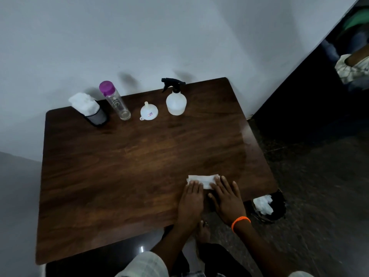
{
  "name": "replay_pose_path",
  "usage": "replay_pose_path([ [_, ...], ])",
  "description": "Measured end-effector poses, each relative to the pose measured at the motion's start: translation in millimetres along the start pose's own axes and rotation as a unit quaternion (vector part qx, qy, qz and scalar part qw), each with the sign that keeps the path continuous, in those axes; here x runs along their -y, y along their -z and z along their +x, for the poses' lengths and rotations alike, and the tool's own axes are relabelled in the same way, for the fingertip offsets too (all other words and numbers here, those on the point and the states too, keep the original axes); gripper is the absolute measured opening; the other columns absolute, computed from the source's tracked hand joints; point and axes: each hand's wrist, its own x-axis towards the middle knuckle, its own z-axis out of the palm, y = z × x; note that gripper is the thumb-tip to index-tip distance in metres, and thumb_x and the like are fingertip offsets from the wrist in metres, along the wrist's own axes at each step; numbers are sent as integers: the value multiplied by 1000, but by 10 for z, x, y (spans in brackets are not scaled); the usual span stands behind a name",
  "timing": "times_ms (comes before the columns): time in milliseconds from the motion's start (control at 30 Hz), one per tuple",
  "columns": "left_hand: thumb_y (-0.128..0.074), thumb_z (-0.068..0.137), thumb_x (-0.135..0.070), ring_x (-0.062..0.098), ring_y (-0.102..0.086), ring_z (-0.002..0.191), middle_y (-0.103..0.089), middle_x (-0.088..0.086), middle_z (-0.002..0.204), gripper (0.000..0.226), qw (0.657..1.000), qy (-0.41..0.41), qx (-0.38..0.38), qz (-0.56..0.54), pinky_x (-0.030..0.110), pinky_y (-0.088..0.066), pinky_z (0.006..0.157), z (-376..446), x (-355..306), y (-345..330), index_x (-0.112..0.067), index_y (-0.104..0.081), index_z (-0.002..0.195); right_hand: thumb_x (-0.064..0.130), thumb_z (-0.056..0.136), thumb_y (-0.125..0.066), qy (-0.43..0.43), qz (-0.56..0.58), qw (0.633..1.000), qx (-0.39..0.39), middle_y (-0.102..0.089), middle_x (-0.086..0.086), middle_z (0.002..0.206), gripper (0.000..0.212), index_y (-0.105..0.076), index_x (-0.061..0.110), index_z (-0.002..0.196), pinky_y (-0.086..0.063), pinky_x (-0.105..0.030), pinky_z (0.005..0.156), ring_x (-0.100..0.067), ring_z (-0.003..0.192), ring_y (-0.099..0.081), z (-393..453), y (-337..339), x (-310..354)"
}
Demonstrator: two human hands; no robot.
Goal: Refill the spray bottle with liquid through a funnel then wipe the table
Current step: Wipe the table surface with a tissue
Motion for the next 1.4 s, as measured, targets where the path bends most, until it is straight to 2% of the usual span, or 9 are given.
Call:
replay_pose_path([
  [33, -64, 74, -34, 28, -69, 116, -71, 15, 123, 55, 1000, 1, 2, -5, 41, -55, 98, 106, 42, 22, -5, -75, 118, 52, 101, -34, -4, 0, 1000, -2, -39, 0, 160, 53, -56, 27, 143, -16, -50, 120, -20, 151, -30, 85, 24, 3],
  [100, -33, 82, -35, 31, -63, 125, -64, 19, 134, 67, 999, 16, 25, -16, 44, -48, 106, 290, 125, 161, -1, -67, 128, 53, 101, -31, -10, 2, 1000, -10, -42, -1, 159, 55, -58, 27, 142, -14, -50, 120, -20, 151, -30, 285, 87, 14],
  [200, 6, 81, -35, 33, -23, 153, -26, 21, 163, 89, 1000, 9, 12, -11, 45, -12, 125, 609, 268, 398, 1, -26, 156, 56, 101, -23, -31, 16, 999, -8, -33, 1, 163, 61, -50, 28, 148, -6, -48, 121, -18, 154, -22, 681, 195, 31],
  [300, -16, 105, -29, 32, -8, 156, -11, 19, 167, 61, 999, 33, 11, 15, 46, -3, 127, 979, 391, 619, 0, -12, 159, 58, 100, -20, -45, 29, 998, -13, -26, 3, 166, 64, -45, 29, 151, -2, -47, 123, -16, 155, -18, 1103, 275, 40],
  [367, -27, 108, -28, 32, -8, 156, -11, 19, 168, 60, 998, 50, -1, 28, 47, -3, 127, 1251, 492, 731, -1, -11, 159, 59, 99, -15, -50, 35, 998, 0, -17, 5, 168, 66, -37, 31, 155, 0, -48, 125, -14, 157, -9, 1404, 342, 35],
  [633, -27, 108, -27, 36, -5, 156, -8, 23, 167, 61, 998, 51, -16, 26, 49, -1, 125, 2068, 870, 1078, 1, -8, 159, 56, 97, -10, -47, 49, 997, -30, -23, 1, 168, 71, -43, 24, 152, -3, -52, 125, -20, 157, -9, 2387, 615, 41],
  [867, -31, 107, -25, 42, -4, 154, -9, 30, 164, 62, 998, 45, -45, -12, 53, -1, 126, 2536, 878, 1202, 7, -11, 156, 41, 108, -31, -44, 33, 998, -17, -19, 3, 169, 50, -37, 23, 155, 0, -52, 124, -19, 158, -5, 2928, 788, -148],
  [1133, -31, 106, -21, 37, -3, 155, -7, 25, 166, 61, 999, 7, -46, 12, 49, -1, 127, 2735, 697, 1373, 3, -11, 158, 53, 101, -18, -63, 38, 997, -29, -24, 3, 168, 66, -40, 22, 154, -4, -54, 124, -21, 157, -12, 2860, 869, -514],
  [1400, -28, 107, -21, 37, -5, 155, -12, 23, 166, 57, 999, -25, -29, 25, 48, 1, 125, 2402, 119, 1098, 1, -17, 158, 48, 107, -29, -114, 36, 993, -14, -18, 5, 169, 53, -38, 25, 155, -3, -52, 124, -18, 157, -10, 2204, 721, -868],
])
